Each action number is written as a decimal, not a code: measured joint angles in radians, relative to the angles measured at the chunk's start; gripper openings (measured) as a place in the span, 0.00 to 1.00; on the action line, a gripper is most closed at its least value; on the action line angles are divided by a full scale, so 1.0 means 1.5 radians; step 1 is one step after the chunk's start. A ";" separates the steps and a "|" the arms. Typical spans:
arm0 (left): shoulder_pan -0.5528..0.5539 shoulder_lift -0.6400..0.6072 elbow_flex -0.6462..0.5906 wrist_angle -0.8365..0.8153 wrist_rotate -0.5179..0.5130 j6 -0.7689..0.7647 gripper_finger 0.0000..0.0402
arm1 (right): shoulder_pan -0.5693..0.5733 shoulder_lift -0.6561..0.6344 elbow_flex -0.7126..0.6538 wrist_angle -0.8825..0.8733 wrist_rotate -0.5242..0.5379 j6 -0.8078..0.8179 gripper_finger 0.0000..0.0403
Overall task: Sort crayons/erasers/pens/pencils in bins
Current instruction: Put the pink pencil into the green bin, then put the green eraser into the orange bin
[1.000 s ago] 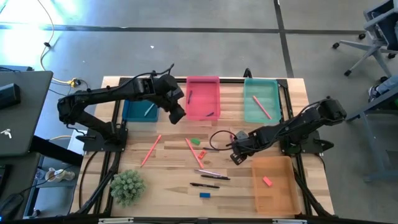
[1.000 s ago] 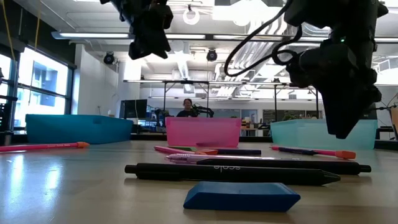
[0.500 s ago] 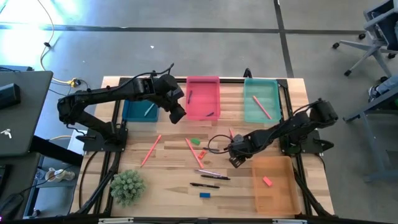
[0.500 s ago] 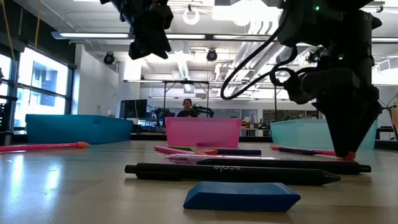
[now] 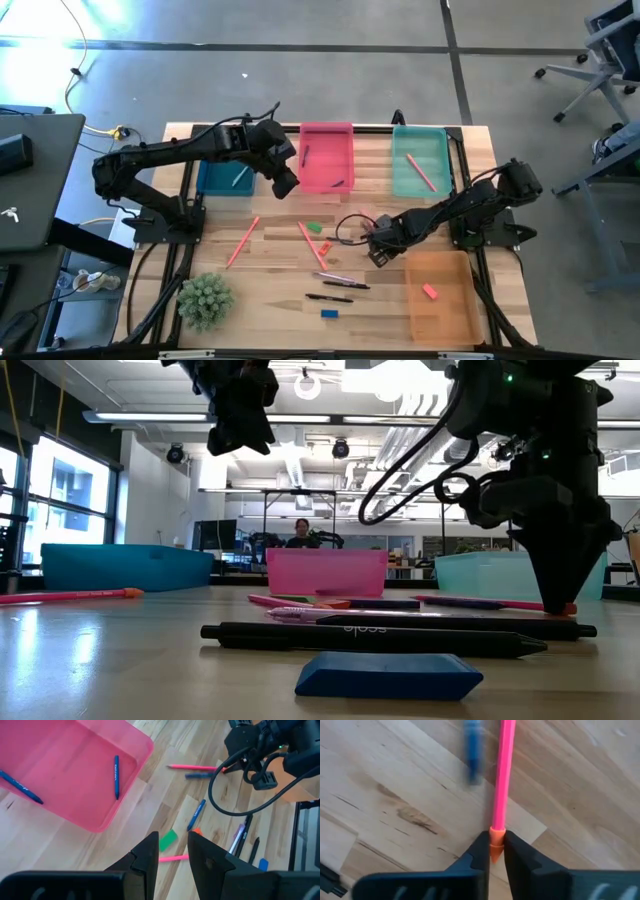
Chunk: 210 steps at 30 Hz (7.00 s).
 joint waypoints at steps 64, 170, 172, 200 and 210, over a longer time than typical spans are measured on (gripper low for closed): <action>0.000 0.000 0.000 -0.012 0.003 0.037 0.23 | -0.428 -0.445 -0.002 -0.327 0.335 -0.143 0.05; -0.151 0.154 0.000 0.074 -0.153 0.213 0.45 | -0.731 -0.396 -0.003 -0.210 0.136 -0.566 0.34; -0.160 0.172 0.000 0.079 -0.153 0.213 0.45 | -0.731 -0.395 -0.003 -0.208 0.136 -0.566 0.34; -0.223 0.343 0.001 0.146 -0.196 0.259 0.45 | -0.731 -0.395 -0.003 -0.203 0.136 -0.566 0.34; -0.227 0.362 0.000 0.144 -0.188 0.298 0.45 | -0.731 -0.395 -0.003 -0.202 0.136 -0.566 0.34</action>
